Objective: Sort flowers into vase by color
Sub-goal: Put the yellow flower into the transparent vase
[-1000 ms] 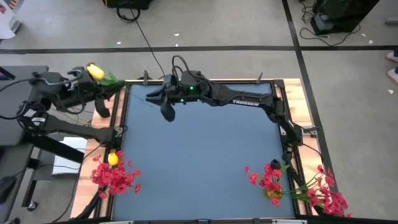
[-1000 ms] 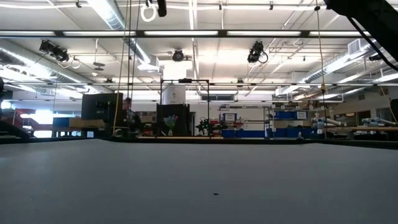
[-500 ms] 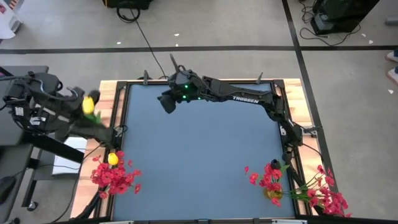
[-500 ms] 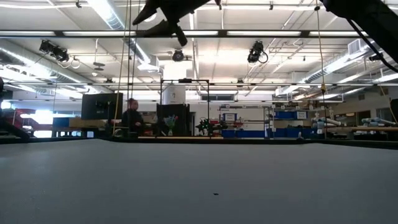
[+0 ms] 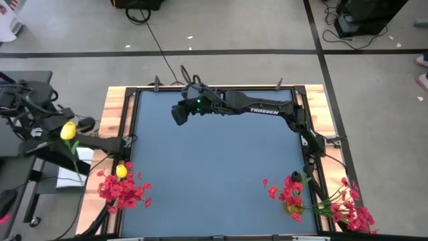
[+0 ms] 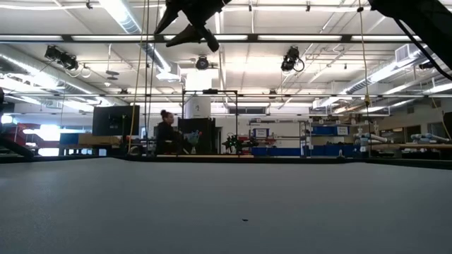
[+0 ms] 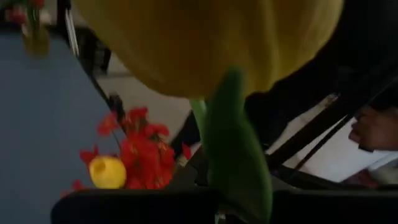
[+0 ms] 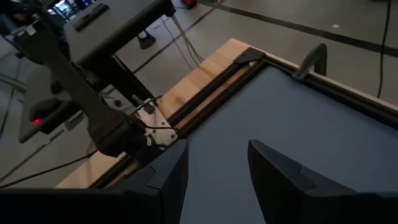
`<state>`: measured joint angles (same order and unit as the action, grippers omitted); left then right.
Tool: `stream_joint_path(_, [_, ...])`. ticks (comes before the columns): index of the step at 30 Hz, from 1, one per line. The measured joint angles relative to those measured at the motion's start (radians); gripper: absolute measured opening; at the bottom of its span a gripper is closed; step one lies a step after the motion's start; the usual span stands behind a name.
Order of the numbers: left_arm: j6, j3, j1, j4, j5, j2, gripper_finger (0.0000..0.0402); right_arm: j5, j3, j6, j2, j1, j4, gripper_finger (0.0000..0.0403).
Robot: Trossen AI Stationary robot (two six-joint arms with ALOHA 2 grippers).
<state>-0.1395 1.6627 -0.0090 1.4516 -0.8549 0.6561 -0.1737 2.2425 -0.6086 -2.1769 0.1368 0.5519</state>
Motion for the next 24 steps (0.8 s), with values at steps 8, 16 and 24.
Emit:
stream_joint_path(8, [0.129, -0.153, 0.001, -0.223, -0.152, -0.002, 0.0009, -0.05, 0.0, -0.022, 0.0, -0.002, 0.072, 0.0173])
stream_joint_path(16, [0.24, -0.367, -0.005, -0.392, -0.257, -0.002, 0.0009, -0.079, 0.0, -0.021, 0.0, -0.007, 0.194, 0.0173])
stream_joint_path(24, [0.383, -0.427, -0.059, -0.428, -0.262, -0.003, 0.0009, -0.079, 0.0, -0.024, 0.0, -0.006, 0.253, 0.0173])
